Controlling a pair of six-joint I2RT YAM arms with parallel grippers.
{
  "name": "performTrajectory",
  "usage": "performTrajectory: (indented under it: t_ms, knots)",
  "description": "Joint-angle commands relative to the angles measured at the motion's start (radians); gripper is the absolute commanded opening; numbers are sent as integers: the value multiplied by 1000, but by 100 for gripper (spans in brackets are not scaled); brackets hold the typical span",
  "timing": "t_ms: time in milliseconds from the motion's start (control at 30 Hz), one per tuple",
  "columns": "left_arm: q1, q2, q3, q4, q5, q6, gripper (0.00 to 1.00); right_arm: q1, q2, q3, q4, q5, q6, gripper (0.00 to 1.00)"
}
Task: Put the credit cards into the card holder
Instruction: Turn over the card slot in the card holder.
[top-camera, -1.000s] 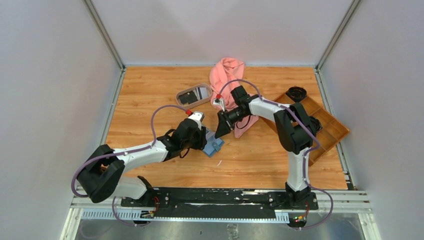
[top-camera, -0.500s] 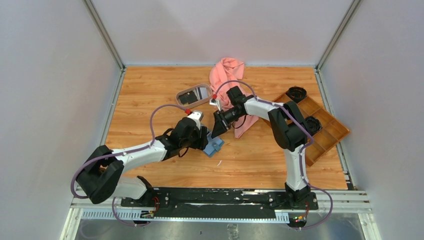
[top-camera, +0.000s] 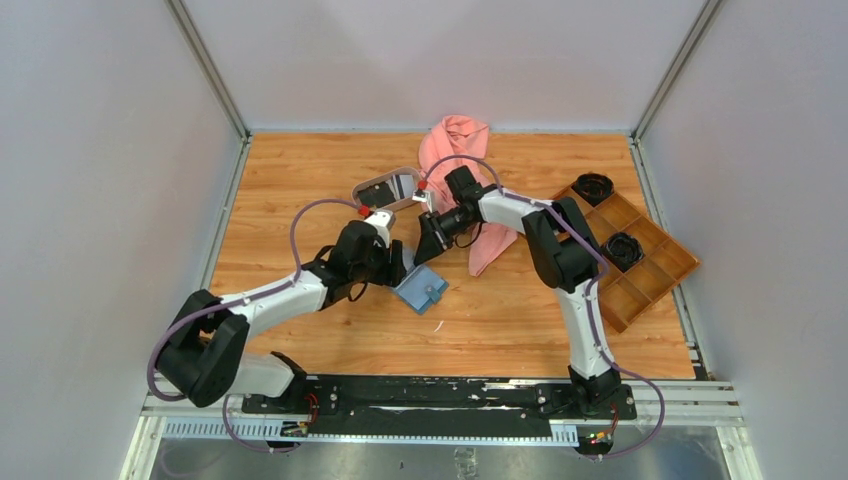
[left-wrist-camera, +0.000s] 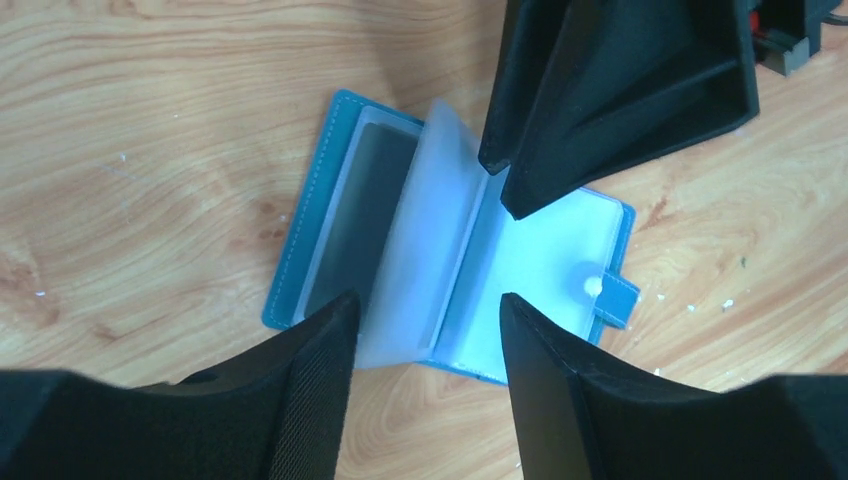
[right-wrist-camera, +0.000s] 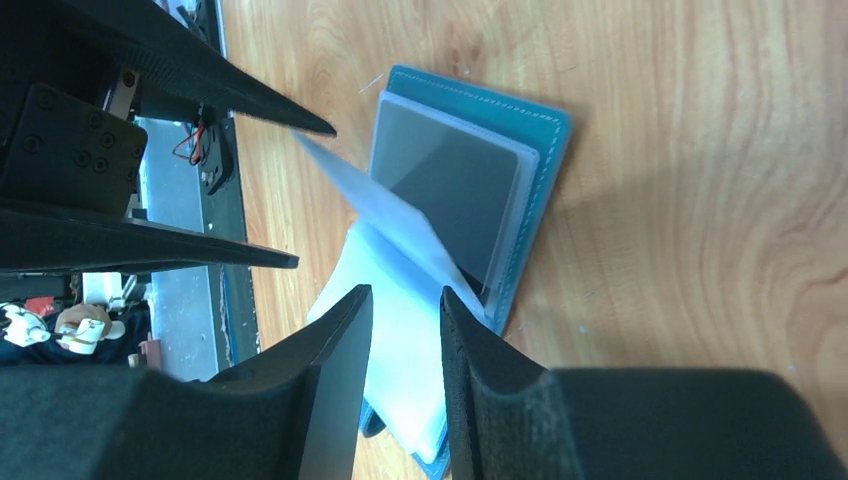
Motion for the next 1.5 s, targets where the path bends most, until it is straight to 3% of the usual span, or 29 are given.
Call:
performTrajectory:
  t_ms: [0, 133, 267, 333, 500, 633, 767, 900, 1033, 1133, 1300, 1467]
  knots:
    - [40, 74, 60, -11, 2, 48, 50, 11, 35, 53, -7, 30, 32, 36]
    - [92, 69, 69, -15, -21, 47, 47, 7, -7, 59, -40, 56, -28, 36]
    - [136, 62, 58, -15, 1, 65, 61, -15, -154, 0, -129, 90, -187, 36]
    - [150, 91, 55, -15, 29, 68, 62, -31, -247, -51, -168, 82, -260, 36]
    - [153, 198, 57, -8, 116, 63, 62, -57, -531, -193, -267, 64, -437, 36]
    - [154, 221, 22, 22, 182, 12, 55, -62, -746, -336, -292, 85, -529, 36]
    - [153, 187, -76, 92, 275, -79, 53, -80, -934, -493, -268, 133, -592, 51]
    - [127, 129, -160, 158, 318, -159, 53, -139, -1078, -600, -191, 84, -584, 67]
    - [70, 25, -202, 174, 307, -214, 53, -202, -1155, -665, -154, 42, -582, 73]
    - [69, -157, -242, 168, 247, -245, 54, -239, -1197, -700, -135, 25, -574, 75]
    - [73, -466, -183, -29, 54, -193, 69, -303, -1260, -767, -79, -7, -565, 81]
    - [107, -541, -20, -198, -1, -72, 98, -336, -1232, -769, -73, 9, -565, 81]
